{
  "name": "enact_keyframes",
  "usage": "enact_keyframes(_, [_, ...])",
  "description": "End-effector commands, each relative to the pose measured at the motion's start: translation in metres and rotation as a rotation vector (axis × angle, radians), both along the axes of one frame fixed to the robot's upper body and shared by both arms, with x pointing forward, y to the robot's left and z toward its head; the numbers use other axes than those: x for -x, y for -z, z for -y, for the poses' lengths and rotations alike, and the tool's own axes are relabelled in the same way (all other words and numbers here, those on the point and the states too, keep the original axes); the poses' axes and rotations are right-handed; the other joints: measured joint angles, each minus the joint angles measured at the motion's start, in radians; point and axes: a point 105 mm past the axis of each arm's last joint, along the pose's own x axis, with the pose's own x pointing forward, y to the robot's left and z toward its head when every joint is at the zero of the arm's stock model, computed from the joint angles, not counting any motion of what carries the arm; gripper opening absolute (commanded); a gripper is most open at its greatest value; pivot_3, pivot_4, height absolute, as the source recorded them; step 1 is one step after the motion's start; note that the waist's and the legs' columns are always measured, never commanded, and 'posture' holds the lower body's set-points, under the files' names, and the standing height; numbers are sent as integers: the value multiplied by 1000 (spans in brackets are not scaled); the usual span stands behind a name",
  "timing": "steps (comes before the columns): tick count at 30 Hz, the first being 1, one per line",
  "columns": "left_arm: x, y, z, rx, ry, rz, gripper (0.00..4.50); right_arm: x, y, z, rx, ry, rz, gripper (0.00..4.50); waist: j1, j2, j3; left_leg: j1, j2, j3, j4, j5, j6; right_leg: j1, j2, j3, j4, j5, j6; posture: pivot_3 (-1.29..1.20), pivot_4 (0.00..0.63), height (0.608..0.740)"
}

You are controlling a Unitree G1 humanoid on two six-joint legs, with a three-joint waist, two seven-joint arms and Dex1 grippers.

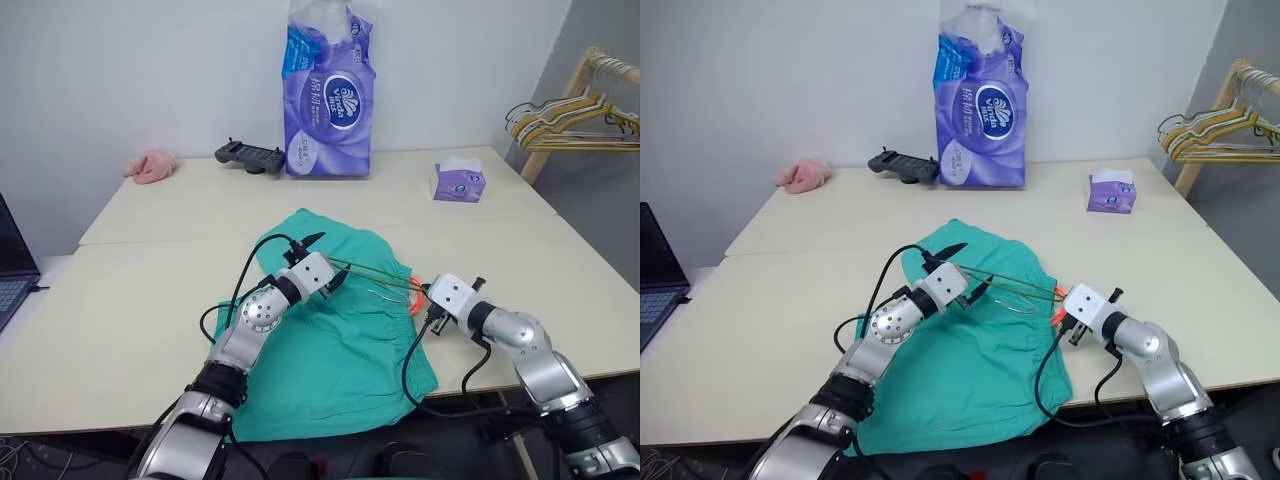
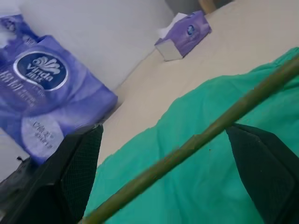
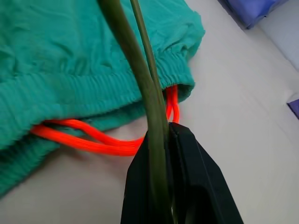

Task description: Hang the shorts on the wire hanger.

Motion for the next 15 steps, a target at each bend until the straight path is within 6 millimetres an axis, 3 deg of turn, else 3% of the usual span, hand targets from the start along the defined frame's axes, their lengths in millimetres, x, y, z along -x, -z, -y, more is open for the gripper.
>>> enact_keyframes(1, [-64, -176, -33, 20, -9, 376, 4458, -33, -101, 137, 447, 158, 48, 0, 0, 0, -3, 0, 0, 0, 0, 0, 0, 0, 0, 0, 0, 0, 0, -72, 0, 740])
enact_keyframes(8, [-54, -161, -36, 113, -48, 330, 4458, -29, -99, 139, 425, 193, 58, 0, 1, 0, -5, 0, 0, 0, -1, 0, 0, 1, 0, 0, -1, 0, 0, -76, 0, 740])
enact_keyframes(15, [-48, -169, -50, 208, -152, 368, 4458, -28, -95, 136, 396, 203, 56, 0, 1, 1, -9, 1, 0, 0, -2, 0, 0, 1, 0, 0, -2, -1, 1, -68, 0, 740])
